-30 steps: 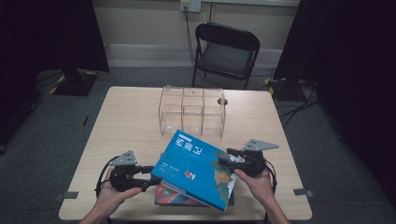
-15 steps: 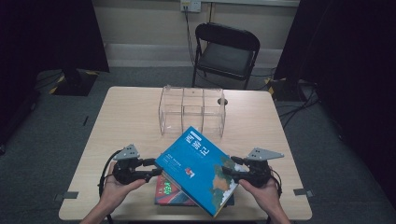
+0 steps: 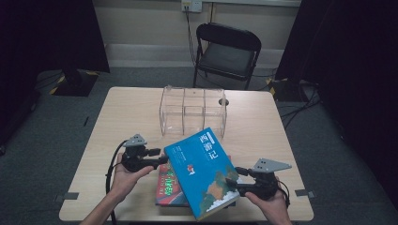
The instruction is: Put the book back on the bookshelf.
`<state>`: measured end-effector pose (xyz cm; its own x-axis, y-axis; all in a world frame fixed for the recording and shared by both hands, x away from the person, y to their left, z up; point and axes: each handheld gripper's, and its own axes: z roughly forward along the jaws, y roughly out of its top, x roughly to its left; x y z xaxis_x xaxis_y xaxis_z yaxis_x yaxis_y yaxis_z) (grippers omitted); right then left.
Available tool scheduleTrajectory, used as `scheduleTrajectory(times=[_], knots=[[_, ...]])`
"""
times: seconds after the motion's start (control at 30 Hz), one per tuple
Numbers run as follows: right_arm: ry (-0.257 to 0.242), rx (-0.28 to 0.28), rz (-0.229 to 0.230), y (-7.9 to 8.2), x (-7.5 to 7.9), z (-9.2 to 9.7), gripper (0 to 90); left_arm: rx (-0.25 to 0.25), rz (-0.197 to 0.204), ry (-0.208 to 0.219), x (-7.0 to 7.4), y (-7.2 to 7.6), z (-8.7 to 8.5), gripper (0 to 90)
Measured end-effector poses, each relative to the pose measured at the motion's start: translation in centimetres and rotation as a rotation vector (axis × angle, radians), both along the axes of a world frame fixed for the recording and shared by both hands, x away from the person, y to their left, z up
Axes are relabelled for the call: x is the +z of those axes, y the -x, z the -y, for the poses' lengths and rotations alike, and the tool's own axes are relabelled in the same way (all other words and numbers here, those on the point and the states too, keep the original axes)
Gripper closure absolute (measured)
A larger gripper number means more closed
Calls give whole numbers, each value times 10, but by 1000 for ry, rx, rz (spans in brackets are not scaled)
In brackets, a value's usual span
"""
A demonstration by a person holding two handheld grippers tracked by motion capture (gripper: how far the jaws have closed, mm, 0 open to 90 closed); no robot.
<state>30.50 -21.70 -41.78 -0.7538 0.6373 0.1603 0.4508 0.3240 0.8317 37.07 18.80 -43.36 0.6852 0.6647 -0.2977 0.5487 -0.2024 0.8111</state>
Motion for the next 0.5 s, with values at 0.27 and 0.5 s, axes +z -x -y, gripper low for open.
scheduleTrajectory(times=[0.27,0.5], knots=[[-57,-22,20,-58,1,-9,510,-87,11,19,7,28,23,469],[-69,-18,-25,-57,-6,-20,507,-65,12,28,7,23,23,523]])
